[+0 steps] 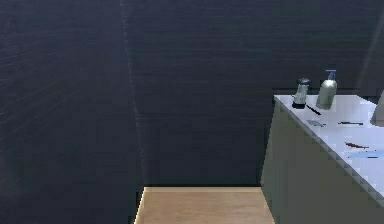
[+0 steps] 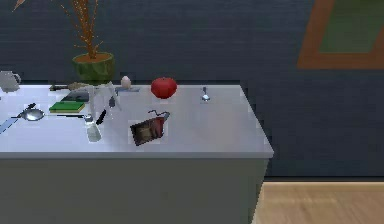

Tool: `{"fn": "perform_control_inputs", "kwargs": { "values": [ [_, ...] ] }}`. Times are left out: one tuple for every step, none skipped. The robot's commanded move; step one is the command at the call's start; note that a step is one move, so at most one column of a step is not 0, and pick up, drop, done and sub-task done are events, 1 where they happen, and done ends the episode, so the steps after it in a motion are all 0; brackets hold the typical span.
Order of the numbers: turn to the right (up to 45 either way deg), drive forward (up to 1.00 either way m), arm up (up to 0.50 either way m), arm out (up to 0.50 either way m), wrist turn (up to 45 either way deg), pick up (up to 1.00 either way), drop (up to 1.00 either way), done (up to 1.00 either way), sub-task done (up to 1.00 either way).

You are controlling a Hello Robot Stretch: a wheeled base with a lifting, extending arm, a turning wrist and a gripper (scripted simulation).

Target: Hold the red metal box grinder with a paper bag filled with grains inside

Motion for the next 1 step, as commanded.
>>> {"fn": "perform_control_inputs", "kwargs": {
  "values": [
    [0.0, 0.00, 0.50, 0.00, 0.0, 0.00, 0.00, 0.00, 0.00]
  ]
}}
